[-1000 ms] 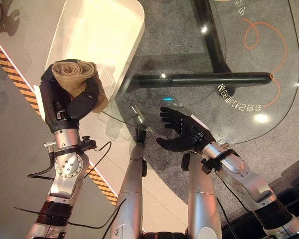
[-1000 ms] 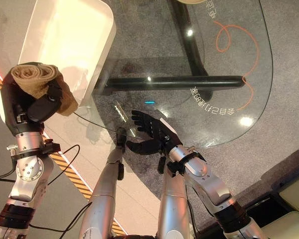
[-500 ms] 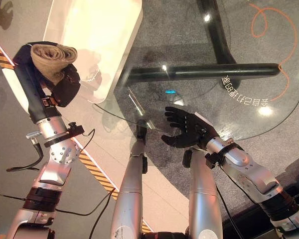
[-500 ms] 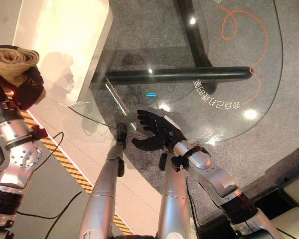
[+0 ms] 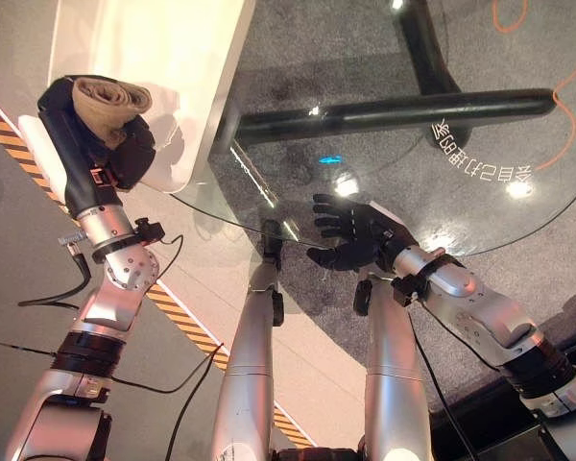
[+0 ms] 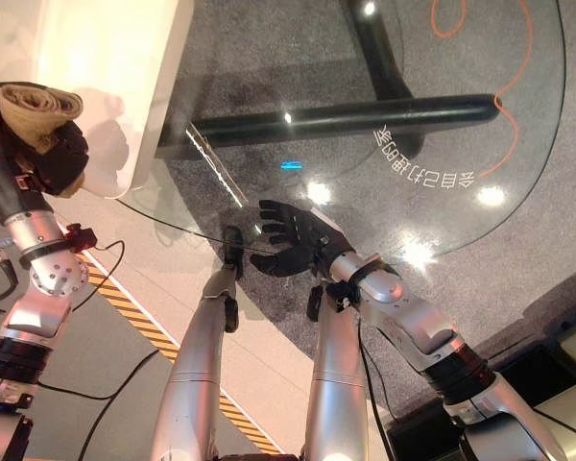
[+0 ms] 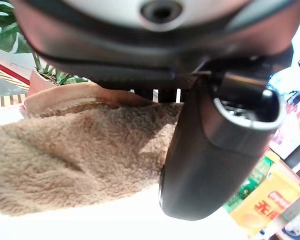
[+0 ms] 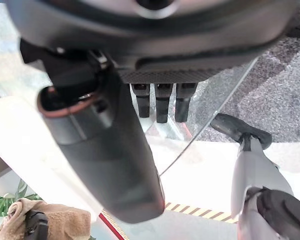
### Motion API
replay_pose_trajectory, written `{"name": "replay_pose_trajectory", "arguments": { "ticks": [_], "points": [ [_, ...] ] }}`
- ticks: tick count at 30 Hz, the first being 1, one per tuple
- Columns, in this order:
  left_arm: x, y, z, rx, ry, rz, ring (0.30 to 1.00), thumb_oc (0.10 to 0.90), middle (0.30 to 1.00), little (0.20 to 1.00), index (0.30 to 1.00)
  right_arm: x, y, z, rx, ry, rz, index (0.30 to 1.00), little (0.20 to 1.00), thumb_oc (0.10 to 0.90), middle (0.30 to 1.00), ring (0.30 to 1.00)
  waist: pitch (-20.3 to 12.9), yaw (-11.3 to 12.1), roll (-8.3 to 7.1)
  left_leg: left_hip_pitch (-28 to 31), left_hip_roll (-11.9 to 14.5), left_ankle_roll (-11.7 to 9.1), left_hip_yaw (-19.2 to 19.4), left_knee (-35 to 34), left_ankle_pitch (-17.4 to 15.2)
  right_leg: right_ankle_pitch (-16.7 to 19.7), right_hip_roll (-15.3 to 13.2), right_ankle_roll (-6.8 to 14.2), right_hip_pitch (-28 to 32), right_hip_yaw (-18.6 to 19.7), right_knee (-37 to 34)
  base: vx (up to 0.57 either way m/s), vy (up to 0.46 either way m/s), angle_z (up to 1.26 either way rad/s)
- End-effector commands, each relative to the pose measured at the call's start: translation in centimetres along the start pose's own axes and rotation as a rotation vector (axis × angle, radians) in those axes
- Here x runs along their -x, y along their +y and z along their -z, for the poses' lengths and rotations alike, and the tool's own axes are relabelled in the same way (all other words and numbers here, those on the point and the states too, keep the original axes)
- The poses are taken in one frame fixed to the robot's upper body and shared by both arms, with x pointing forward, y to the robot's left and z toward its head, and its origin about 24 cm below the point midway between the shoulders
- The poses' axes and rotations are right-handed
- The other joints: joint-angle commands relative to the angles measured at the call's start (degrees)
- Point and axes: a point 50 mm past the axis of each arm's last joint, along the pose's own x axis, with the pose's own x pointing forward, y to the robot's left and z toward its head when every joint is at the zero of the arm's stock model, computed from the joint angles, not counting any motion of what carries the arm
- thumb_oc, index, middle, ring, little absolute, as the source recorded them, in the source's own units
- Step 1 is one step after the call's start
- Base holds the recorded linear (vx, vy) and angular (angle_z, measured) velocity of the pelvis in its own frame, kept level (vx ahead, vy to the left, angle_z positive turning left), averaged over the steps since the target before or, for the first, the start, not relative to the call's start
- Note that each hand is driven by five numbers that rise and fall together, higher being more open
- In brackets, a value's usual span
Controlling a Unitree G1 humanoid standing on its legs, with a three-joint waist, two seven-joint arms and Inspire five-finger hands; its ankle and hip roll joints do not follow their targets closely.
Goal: Wipe the table with a cloth and put it in the basket.
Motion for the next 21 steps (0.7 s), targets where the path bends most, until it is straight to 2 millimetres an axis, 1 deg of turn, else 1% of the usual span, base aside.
{"name": "replay_pose_trajectory", "arguments": {
  "ticks": [1,6,7,12,14,16,18,19,20,21],
  "points": [
    [-2.6,2.3,-2.8,0.103,-0.167,-0.182,0.3,0.1,0.3,0.2,0.3,0.6,1.5,0.7,-0.044,0.046,-0.105,0.9,0.9,0.8,0.9,0.9,-1.6,-2.1,3.9,-3.7,-3.5,2.6,6.6,5.2,-4.6,4.7,5.2,1.2,-0.8,0.6,-8.2,0.0,0.088,-0.05],
    [-3.6,1.6,-3.3,0.111,-0.174,-0.174,0.3,0.1,0.3,0.2,0.3,0.1,1.1,0.2,-0.037,0.057,-0.093,0.9,0.9,0.8,0.9,0.9,-1.6,-2.6,4.08,-5.9,-3.5,2.4,6.5,6.0,-4.3,4.8,5.9,1.1,-3.4,1.1,-6.5,0.01,0.057,-0.04],
    [-3.8,1.4,-3.4,0.102,-0.177,-0.167,0.3,0.1,0.3,0.2,0.3,0.1,1.1,0.2,-0.043,0.059,-0.091,0.9,0.9,0.8,0.9,0.9,-1.6,-2.8,4.0,-6.2,-3.5,2.3,6.4,6.7,-4.9,4.2,6.1,1.2,-3.7,1.3,-5.8,0.0,0.0,0.0],
    [-5.0,0.5,-4.6,0.068,-0.233,-0.136,0.3,0.1,0.3,0.2,0.3,-0.5,0.7,-0.7,-0.047,0.039,-0.087,0.9,0.9,0.8,0.9,0.9,-1.6,-3.3,3.81,-7.9,-3.5,2.2,6.6,6.7,-4.1,5.1,6.3,1.2,-5.4,1.4,-5.8,-0.01,0.02,-0.06],
    [-5.2,0.1,-4.9,0.076,-0.235,-0.122,0.3,0.1,0.3,0.2,0.3,-0.7,0.7,-0.7,-0.05,0.038,-0.09,0.9,0.9,0.8,0.9,0.9,-1.6,-3.3,3.81,-7.6,-3.5,2.1,6.6,6.8,-4.5,4.6,6.5,1.3,-5.1,1.5,-5.5,0.0,0.008,-0.02],
    [-5.8,-0.6,-5.4,0.068,-0.229,-0.092,0.3,0.1,0.3,0.2,0.3,-0.9,0.6,-1.0,-0.051,0.025,-0.087,0.9,0.9,0.8,0.9,0.9,-1.6,-3.5,3.74,-8.3,-3.7,2.1,6.6,6.5,-3.9,5.3,6.6,1.3,-5.8,1.6,-5.7,0.0,0.0,0.0],
    [-6.1,-1.1,-5.1,0.071,-0.18,-0.075,0.3,0.1,0.3,0.2,0.3,-1.2,0.6,-1.1,-0.052,0.023,-0.085,0.9,0.9,0.8,0.9,0.9,-1.6,-3.5,3.72,-8.1,-3.8,2.0,6.6,6.6,-4.2,5.0,6.7,1.5,-5.5,1.7,-5.6,-0.02,0.007,0.0],
    [-6.5,-1.1,-5.1,0.087,-0.15,-0.083,0.3,0.1,0.3,0.2,0.3,-1.4,0.4,-1.7,-0.043,0.008,-0.082,0.9,0.9,0.8,0.9,0.9,-1.6,-3.7,3.65,-9.6,-3.9,2.3,7.1,6.0,-2.5,6.7,6.5,1.3,-6.8,1.5,-6.4,0.0,0.0,0.0],
    [-6.2,-1.6,-4.2,0.099,-0.096,-0.065,0.3,0.1,0.3,0.2,0.3,-1.6,0.5,-1.4,-0.053,0.019,-0.084,0.9,0.9,0.8,0.9,0.9,-1.6,-3.7,3.59,-8.0,-3.9,1.8,6.6,6.6,-4.1,5.1,6.8,1.5,-5.3,1.7,-5.7,-0.02,0.012,-0.04],
    [-6.2,-1.9,-3.8,0.107,-0.072,-0.057,0.3,0.1,0.3,0.2,0.3,-1.8,0.5,-1.3,-0.051,0.017,-0.082,0.9,0.9,0.8,0.9,0.9,-1.6,-3.8,3.46,-8.1,-3.9,1.7,6.7,6.6,-4.1,5.1,6.8,1.5,-5.3,1.7,-5.8,-0.02,0.002,-0.05]
  ]
}}
